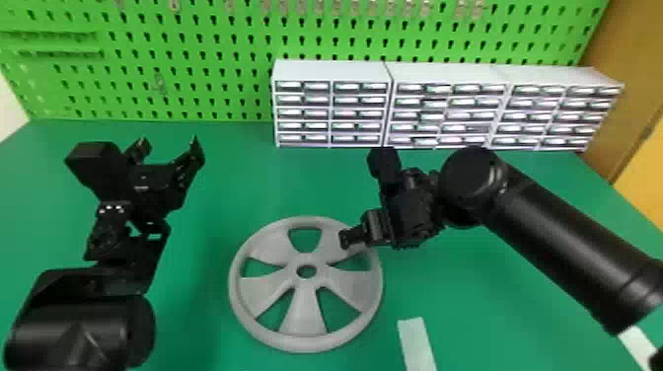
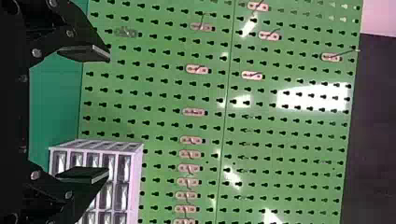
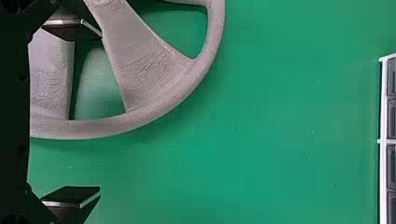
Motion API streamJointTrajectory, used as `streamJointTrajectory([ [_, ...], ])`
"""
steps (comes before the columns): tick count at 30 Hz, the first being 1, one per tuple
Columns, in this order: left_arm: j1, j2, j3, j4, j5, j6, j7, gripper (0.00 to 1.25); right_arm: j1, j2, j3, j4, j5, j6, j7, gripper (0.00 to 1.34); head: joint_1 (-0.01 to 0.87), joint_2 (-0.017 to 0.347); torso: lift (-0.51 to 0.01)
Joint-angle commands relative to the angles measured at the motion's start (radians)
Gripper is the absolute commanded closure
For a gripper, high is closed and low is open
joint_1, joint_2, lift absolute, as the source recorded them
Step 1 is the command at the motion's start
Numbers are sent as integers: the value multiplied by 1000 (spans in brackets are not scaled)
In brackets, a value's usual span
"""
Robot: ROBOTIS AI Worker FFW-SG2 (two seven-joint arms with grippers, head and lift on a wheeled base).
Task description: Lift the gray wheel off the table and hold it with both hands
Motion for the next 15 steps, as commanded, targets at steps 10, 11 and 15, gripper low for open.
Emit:
streamJointTrajectory([
  [10, -3, 1, 0, 1, 2, 0, 0, 387, -10, 1, 30, 4, 4, -8, 12, 130, 711, 15, -98],
  [11, -3, 1, 0, 1, 2, 0, 2, 387, -10, 1, 30, 4, 4, -8, 14, 130, 711, 15, -98],
  [15, -3, 0, -1, 1, 2, 0, 0, 386, -11, 2, 30, 4, 8, -11, 15, 130, 711, 15, -98],
])
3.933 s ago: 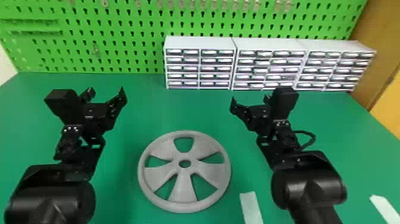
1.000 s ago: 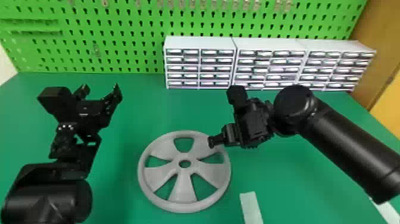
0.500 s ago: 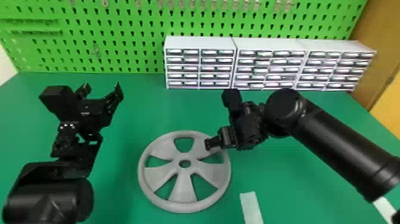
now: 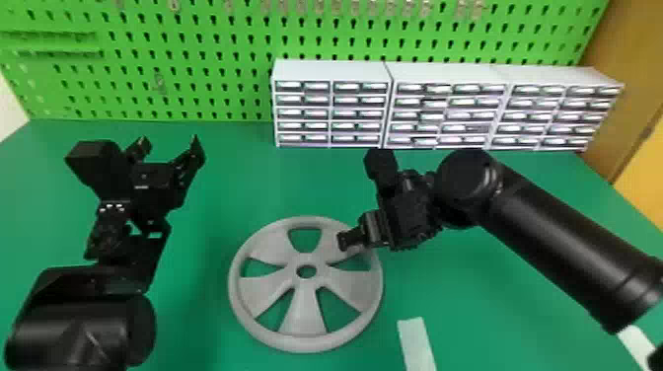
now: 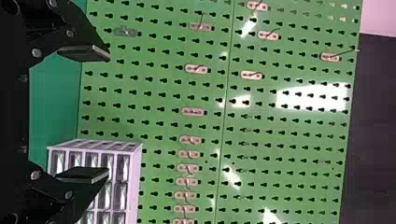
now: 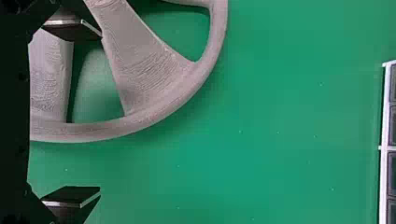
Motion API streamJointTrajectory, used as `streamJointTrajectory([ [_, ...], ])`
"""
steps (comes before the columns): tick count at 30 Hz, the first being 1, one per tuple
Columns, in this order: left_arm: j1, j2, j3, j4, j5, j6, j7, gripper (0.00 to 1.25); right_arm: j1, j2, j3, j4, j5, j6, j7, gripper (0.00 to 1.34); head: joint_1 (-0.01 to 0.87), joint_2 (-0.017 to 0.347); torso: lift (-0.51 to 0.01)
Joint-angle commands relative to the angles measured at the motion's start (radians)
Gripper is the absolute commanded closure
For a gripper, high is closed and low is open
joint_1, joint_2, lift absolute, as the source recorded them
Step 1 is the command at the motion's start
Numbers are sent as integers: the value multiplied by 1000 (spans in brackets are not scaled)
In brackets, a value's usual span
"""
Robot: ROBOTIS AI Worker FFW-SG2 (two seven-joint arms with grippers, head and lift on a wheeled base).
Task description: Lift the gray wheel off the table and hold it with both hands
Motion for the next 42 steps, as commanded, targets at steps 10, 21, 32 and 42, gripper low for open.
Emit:
streamJointTrajectory([
  [10, -2, 1, -2, 0, 0, 0, 0, 387, 9, 31, 3, 40, 80, -27, 59, 140, 711, 15, -98],
  [21, -2, 0, -4, 0, 0, 0, 1, 386, 17, 61, 12, 100, 185, -55, 132, 163, 711, 15, -98],
  [32, -3, 0, -6, 0, 0, 0, 1, 386, 19, 66, 27, 121, 243, -59, 145, 171, 711, 15, -98],
  [42, -3, 0, -6, 0, 2, 0, 1, 386, 19, 64, 32, 121, 243, -59, 151, 302, 711, 15, -98],
])
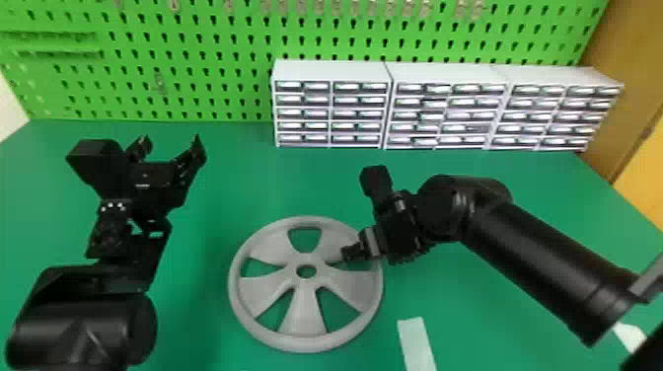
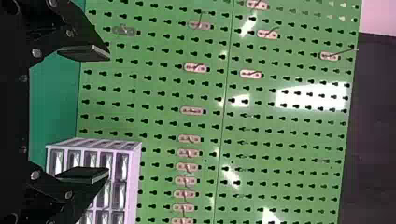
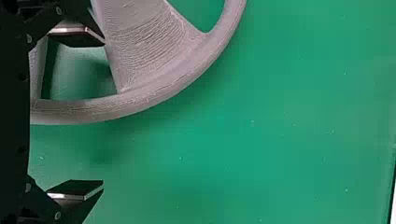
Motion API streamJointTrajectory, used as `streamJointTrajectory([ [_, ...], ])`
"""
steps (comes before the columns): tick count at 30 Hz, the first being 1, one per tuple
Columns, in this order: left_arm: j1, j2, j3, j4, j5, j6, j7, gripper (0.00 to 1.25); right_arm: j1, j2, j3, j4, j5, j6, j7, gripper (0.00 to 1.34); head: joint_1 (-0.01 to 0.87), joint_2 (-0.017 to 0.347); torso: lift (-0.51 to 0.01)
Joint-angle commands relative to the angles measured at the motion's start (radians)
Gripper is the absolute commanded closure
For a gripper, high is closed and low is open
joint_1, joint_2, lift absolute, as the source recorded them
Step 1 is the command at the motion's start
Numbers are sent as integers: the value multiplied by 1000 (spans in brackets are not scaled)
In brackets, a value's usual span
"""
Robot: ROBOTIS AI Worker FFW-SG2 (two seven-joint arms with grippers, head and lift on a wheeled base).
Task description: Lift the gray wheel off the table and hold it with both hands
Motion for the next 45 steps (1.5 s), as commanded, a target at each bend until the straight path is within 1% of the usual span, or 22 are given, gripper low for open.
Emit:
streamJointTrajectory([
  [1, 0, -1, 1, 0, 0, 0, 0, 386, 0, -1, 2, 0, 0, 0, 1, 348, 711, 15, -98],
  [2, 0, -1, 1, 0, 0, 0, 0, 386, 0, -1, 3, 0, -1, 0, 1, 409, 711, 15, -98],
  [4, 0, -1, 1, 0, 0, 0, 0, 386, 2, -1, 3, 0, -1, 0, 2, 590, 711, 15, -98],
  [5, 0, 1, 1, 0, 0, 0, 0, 386, 2, -1, 3, 0, -1, 2, 2, 644, 711, 15, -98],
  [6, 0, -1, 1, 0, 0, 0, 0, 386, 2, -3, 5, 0, -1, 2, 2, 676, 711, 15, -98],
  [9, 1, 1, 1, 0, 0, 0, 0, 386, 2, -3, 6, 0, -1, 5, 2, 714, 711, 15, -98],
  [11, 1, 1, 1, 0, 0, 0, 0, 387, 2, -3, 6, 0, -1, 5, 2, 805, 711, 15, -98],
  [12, 1, 1, 1, 0, 0, 0, 0, 387, 2, -1, 6, 0, -1, 5, 2, 880, 711, 15, -98],
  [13, 1, -1, 1, 0, 0, 0, 0, 386, 2, -1, 6, 0, -1, 5, 2, 924, 711, 15, -98],
  [19, 1, 1, 1, 0, -1, 0, 0, 386, -3, -1, 6, -5, 11, 9, 2, 1090, 711, 15, -98],
  [24, 1, 1, 2, 0, -1, 0, 0, 386, -3, -1, 6, -6, 16, 12, 2, 1170, 711, 15, -98],
  [40, 1, 1, 6, 0, -1, 0, 0, 386, -4, -5, 9, -17, 19, 0, 7, 1171, 711, 15, -98],
  [45, 1, 1, 6, 0, -1, 0, 0, 386, 0, -3, -4, -35, 57, -12, 21, 1171, 711, 15, -98],
])
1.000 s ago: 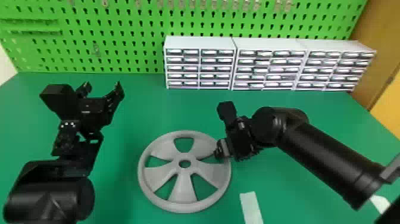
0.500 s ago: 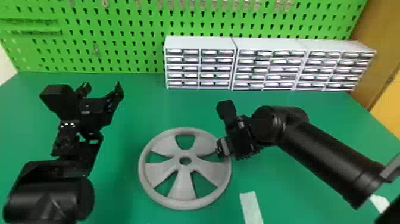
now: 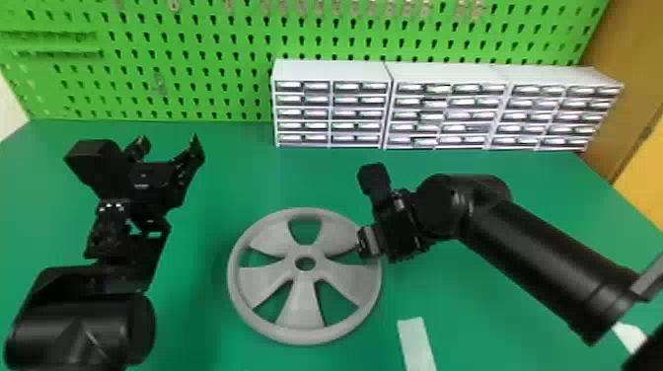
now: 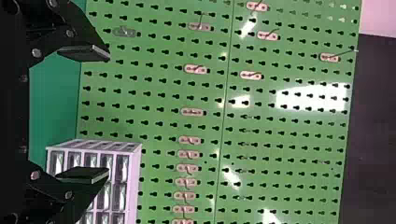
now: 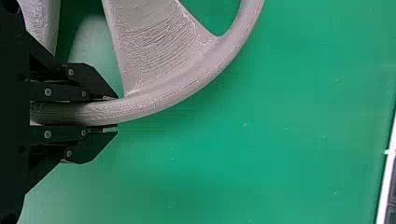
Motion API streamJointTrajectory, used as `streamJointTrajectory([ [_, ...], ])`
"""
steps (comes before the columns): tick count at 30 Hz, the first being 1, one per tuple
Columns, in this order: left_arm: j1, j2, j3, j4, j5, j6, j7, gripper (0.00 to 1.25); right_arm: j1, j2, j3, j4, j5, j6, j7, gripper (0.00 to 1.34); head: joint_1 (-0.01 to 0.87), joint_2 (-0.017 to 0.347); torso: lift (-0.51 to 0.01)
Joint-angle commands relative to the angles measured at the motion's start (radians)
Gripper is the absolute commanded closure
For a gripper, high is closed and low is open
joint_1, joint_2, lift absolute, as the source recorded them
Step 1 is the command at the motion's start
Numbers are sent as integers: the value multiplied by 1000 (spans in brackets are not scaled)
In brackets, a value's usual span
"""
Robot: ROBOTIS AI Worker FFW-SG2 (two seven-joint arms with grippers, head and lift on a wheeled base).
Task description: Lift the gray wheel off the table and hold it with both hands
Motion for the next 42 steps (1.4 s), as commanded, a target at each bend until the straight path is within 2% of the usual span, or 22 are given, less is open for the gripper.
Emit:
streamJointTrajectory([
  [1, 0, 0, 0, 0, 0, 0, 0, 386, 8, 2, -15, -15, 32, -15, 3, 1170, 711, 15, -98],
  [8, 5, 0, 5, 0, 2, 0, 0, 386, 45, 11, -86, -60, 123, -69, 8, 1171, 711, 15, -98],
  [10, 7, 0, 5, -2, 5, 0, 0, 386, 64, 17, -115, -78, 186, -108, 29, 1171, 711, 15, -98],
  [14, 8, 2, 5, -2, 9, 0, 0, 386, 87, 29, -158, -98, 245, -151, 46, 1171, 711, 15, -98],
  [18, 10, 5, 5, -3, 12, 0, 0, 386, 121, 38, -195, -127, 339, -237, 78, 1171, 711, 15, -98],
  [21, 11, 6, 5, -5, 12, 0, 0, 386, 170, 57, -267, -159, 417, -308, 86, 1171, 711, 15, -98],
  [27, 14, 8, 5, -8, 15, 0, 0, 386, 201, 78, -321, -173, 478, -381, 120, 1174, 711, 15, -98],
  [33, 16, 8, 2, -15, 23, 0, 0, 386, 253, 104, -367, -173, 584, -535, 138, 1177, 711, 15, -98],
  [37, 30, 8, -16, -55, 34, 0, 0, 386, 285, 129, -411, -175, 643, -610, 138, 1188, 711, 15, -98],
  [42, 42, 8, -62, -84, 43, 0, 23, 386, 308, 137, -437, -173, 701, -710, 138, 1194, 711, 15, -98],
])
